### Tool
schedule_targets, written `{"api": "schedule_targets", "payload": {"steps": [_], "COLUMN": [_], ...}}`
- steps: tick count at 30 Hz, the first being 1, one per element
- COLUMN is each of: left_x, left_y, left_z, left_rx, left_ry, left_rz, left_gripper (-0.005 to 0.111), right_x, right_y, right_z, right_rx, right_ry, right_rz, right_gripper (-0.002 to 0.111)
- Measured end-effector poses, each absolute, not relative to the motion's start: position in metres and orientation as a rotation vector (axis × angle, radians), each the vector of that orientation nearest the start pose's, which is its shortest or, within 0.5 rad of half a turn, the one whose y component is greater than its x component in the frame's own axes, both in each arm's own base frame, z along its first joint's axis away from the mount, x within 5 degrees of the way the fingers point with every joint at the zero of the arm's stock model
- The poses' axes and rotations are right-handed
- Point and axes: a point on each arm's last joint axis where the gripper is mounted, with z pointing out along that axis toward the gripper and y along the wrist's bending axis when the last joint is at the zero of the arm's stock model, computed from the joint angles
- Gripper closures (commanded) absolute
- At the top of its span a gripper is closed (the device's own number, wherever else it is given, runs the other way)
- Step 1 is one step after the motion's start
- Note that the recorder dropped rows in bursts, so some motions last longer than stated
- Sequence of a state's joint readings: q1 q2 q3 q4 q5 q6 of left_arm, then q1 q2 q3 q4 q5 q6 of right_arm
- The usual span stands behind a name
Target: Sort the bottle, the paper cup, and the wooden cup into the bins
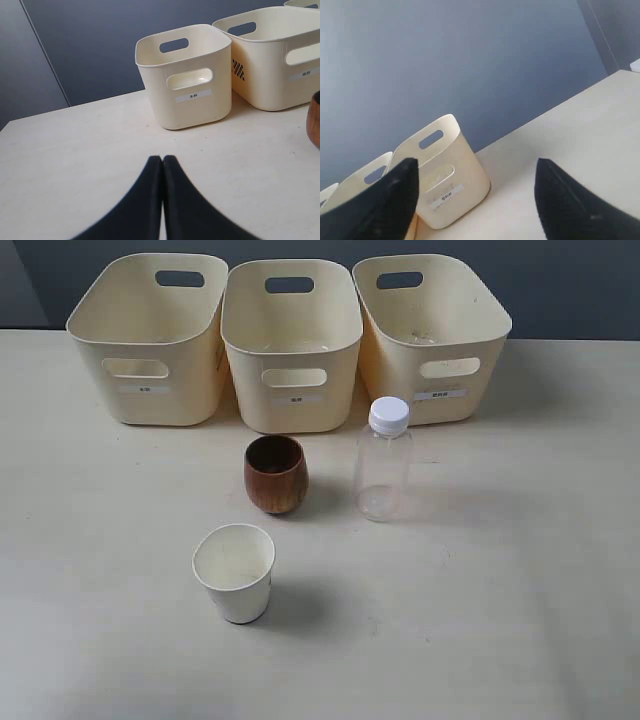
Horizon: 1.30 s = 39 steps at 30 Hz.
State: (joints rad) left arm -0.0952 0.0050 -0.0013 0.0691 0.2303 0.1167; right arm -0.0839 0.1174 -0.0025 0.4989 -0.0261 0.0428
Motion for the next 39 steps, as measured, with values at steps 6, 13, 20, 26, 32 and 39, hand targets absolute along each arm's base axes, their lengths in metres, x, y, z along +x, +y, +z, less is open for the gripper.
{"api": "schedule_targets", "payload": {"steps": [6, 13, 20, 26, 32, 39], "left_x": [0.0557, 0.0557, 0.0557, 0.0557, 0.0557, 0.0557], "left_y": [-0.0039, -0.0039, -0.0039, -0.0039, -0.0039, -0.0039], "left_z": [0.1925, 0.1925, 0.1925, 0.1925, 0.1925, 0.1925], "left_rx": [0.227, 0.227, 0.227, 0.227, 0.227, 0.227], "left_ry": [1.703, 1.703, 1.703, 1.703, 1.703, 1.703], "left_rz": [0.079, 0.079, 0.079, 0.079, 0.079, 0.079], "left_gripper": [0.107, 0.107, 0.107, 0.107, 0.107, 0.107], "right_x": [0.066, 0.0659, 0.0659, 0.0659, 0.066, 0.066], "right_y": [-0.007, -0.0072, -0.0074, -0.0073, -0.0065, -0.0063], "right_z": [0.2089, 0.2087, 0.2089, 0.2087, 0.2079, 0.2077], "right_rx": [0.629, 0.71, 0.716, 0.719, 0.717, 0.717], "right_ry": [1.467, 1.44, 1.436, 1.437, 1.448, 1.452], "right_rz": [0.476, 0.555, 0.559, 0.563, 0.567, 0.569], "right_gripper": [0.045, 0.045, 0.045, 0.045, 0.045, 0.045]}}
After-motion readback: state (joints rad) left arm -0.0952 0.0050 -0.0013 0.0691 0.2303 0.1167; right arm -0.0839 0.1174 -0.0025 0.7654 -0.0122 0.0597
